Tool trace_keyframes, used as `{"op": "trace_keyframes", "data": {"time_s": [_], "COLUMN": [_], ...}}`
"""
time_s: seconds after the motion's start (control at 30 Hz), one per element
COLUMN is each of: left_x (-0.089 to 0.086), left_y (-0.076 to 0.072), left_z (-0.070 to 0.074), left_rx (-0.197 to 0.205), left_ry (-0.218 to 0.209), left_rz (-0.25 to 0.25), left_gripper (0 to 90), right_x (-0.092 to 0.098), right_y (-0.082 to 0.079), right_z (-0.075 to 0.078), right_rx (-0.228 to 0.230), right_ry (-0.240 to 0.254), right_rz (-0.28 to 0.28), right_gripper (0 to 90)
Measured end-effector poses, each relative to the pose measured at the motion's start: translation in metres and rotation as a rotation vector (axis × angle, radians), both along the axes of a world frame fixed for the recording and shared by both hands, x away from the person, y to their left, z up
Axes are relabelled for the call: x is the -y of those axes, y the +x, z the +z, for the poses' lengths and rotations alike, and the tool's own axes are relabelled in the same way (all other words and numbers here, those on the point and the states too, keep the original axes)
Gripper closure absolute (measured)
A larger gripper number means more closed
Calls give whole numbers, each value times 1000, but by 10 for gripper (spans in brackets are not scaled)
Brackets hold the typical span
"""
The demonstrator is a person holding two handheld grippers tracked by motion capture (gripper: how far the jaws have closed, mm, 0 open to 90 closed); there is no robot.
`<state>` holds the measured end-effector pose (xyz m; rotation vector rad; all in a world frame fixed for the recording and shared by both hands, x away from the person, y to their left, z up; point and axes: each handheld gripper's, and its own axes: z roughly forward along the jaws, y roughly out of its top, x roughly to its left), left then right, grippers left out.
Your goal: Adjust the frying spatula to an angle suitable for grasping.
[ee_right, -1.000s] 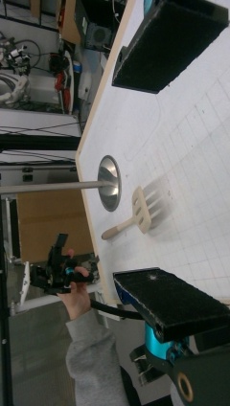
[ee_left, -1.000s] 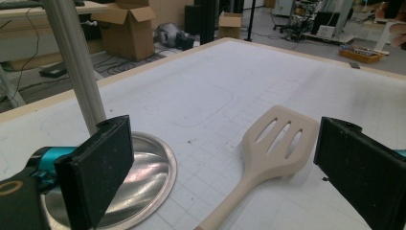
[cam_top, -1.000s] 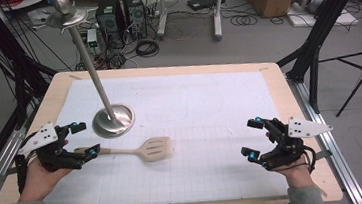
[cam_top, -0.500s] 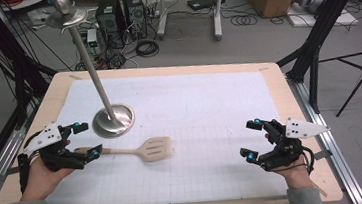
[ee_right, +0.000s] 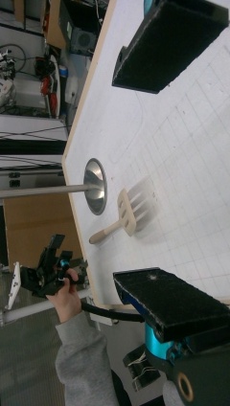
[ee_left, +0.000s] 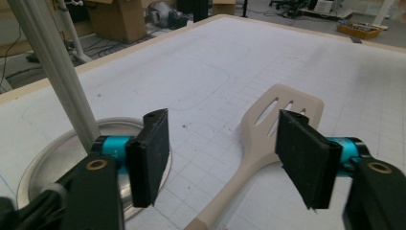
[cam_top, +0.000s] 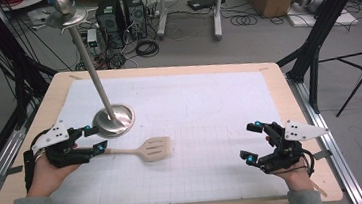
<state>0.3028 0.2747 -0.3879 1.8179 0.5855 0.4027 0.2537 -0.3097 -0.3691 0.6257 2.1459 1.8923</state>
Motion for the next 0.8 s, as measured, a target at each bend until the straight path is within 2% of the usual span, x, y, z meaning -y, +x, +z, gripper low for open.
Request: {"op": "trace_keyframes", "data": {"time_s": [0.07,0.1,0.17,0.23,0.27,0.33,0.37,0.47,0.6,0.67,0.8], "left_x": [0,0,1,2,3,4,5,6,7,8,10], "left_y": [1,2,2,3,4,4,3,3,6,8,9], "left_z": [-1,-2,-3,-4,-5,-6,-6,-7,-11,-15,-19], "left_rx": [-3,-11,-15,-18,-20,-22,-15,-11,-36,-44,-54], "left_ry": [-1,-3,-2,6,10,19,37,43,54,82,97], "left_rz": [-1,2,2,5,7,6,13,15,3,9,12], "left_gripper": [427,494,563,629,629,691,760,829,872,889,895], "right_x": [0,0,0,0,0,0,0,-1,-2,-2,-2], "right_y": [0,-1,-1,-1,-1,-1,-1,-1,-1,-1,-1], "right_z": [0,0,0,0,0,0,-1,-1,-2,-2,-2], "right_rx": [7,4,4,4,4,-2,6,3,-2,-4,-6], "right_ry": [-3,-4,-4,-4,-4,-5,-9,-7,-12,-13,-13], "right_rz": [1,1,-1,-1,-1,-2,2,4,3,4,7], "right_gripper": [76,76,76,76,76,76,76,76,76,76,76]}}
